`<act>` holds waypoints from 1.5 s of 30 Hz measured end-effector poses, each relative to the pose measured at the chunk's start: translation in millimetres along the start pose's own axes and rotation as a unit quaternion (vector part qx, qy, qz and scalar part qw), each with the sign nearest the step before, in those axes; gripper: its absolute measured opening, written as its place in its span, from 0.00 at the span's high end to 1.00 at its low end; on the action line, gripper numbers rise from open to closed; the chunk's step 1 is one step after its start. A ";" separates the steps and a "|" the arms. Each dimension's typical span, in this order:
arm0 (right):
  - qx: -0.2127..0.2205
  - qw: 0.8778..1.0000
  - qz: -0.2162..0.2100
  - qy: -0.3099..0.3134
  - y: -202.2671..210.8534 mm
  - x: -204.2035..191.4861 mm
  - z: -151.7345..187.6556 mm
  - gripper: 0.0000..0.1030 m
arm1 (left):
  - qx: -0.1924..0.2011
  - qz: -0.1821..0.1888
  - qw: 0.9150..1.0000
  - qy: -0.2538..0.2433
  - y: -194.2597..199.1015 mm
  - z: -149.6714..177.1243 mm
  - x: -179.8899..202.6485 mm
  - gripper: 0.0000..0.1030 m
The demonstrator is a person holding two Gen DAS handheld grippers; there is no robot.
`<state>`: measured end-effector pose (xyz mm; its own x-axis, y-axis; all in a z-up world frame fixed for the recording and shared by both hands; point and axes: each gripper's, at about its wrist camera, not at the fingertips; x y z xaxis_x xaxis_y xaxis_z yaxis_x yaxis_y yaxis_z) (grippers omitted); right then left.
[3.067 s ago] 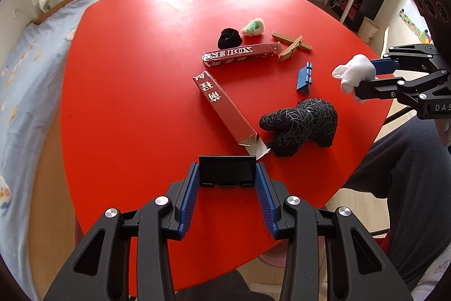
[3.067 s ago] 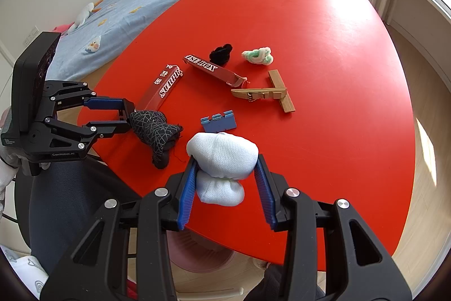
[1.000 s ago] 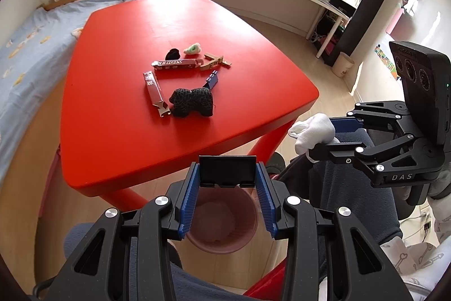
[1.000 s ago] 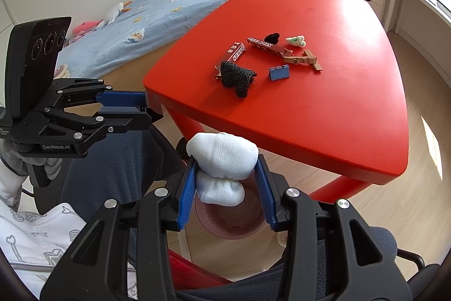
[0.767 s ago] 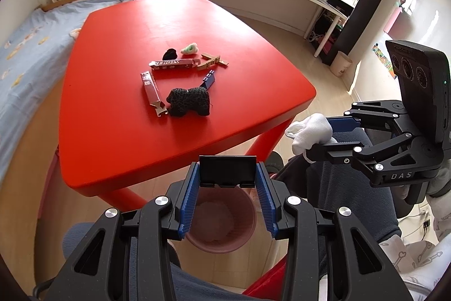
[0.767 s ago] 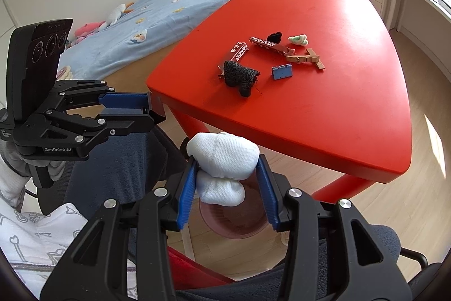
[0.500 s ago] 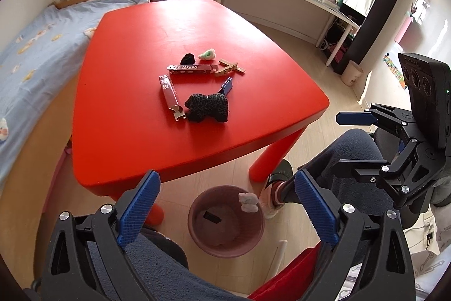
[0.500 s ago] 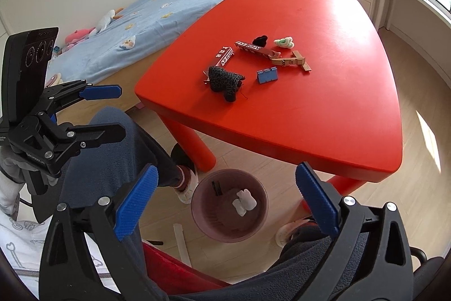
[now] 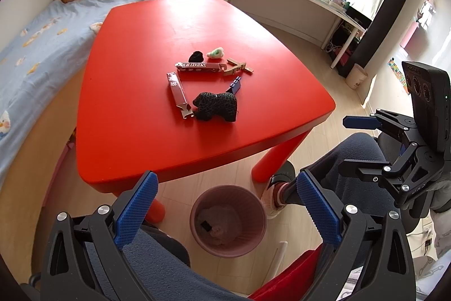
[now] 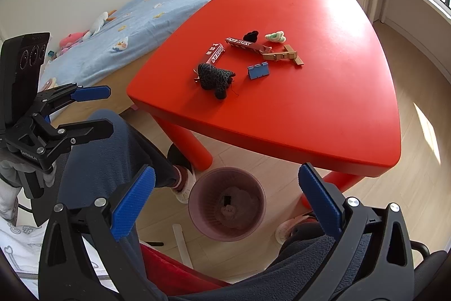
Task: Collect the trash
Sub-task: 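Move both tools back over the table toward the remaining items, then grasp the red box strip with the left gripper while the right grasps the blue clip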
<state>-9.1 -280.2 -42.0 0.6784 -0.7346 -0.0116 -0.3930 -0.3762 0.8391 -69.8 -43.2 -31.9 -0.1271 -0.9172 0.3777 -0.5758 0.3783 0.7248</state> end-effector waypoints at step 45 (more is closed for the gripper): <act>0.000 0.997 0.036 0.074 -111.6 25.2 -122.9 0.03 | -0.058 -0.074 0.989 0.116 -90.3 -119.2 -107.6 0.08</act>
<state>128.1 -187.2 -69.0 0.7319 -0.6691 0.1293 -0.4446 -0.3250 0.8347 92.1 36.3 -69.3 0.1486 -0.9149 0.3753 -0.4765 0.2663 0.8379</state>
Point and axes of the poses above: each gripper's, at about its wrist camera, not at the fingertips, and y roughly against the way its jaws point, x to its right, z to its underside, and after that the axes turned 14 degrees about z, right-handed
